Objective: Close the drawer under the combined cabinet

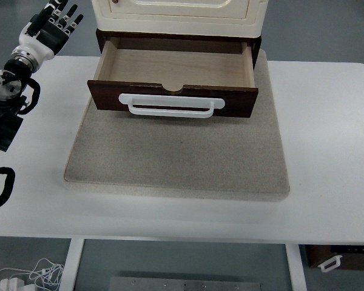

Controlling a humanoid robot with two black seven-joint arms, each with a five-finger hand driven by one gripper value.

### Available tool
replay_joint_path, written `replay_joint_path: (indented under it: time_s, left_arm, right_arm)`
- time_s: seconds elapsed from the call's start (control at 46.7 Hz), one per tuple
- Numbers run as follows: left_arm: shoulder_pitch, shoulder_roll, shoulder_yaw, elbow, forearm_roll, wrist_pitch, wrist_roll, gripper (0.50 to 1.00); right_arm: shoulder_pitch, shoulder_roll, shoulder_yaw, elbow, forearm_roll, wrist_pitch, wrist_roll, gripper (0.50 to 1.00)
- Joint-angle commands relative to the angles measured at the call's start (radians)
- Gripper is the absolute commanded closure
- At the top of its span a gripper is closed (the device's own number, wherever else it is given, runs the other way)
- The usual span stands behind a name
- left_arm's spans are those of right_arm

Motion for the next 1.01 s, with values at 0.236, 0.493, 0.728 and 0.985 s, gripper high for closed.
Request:
replay_joint_path:
  time_s: [0.236,0.493,0.728,0.985]
  left_arm:
    - [-0.001,0.002,-0.001,0.002,-0.002,0.000,0.000,0.500]
    - [-0.009,0.012,-0.017,0.006,-0.016,0.000,0.001,0.500]
    - [-0.007,0.011,-0.014,0.015,-0.017,0.000,0.001,0.500]
    - [-0.017,0.041,-0.018,0.006,-0.019,-0.011,0.000,0.500]
  right_arm:
    - [0.000,0.000,0.000,0.000,0.000,0.001,0.000,0.548]
    - [0.000,0.000,0.001,0.000,0.000,-0.001,0.000,0.548]
    - [0.000,0.000,0.000,0.000,0.000,0.001,0.000,0.548]
    - [0.000,0.000,0.000,0.000,0.000,0.001,0.000,0.548]
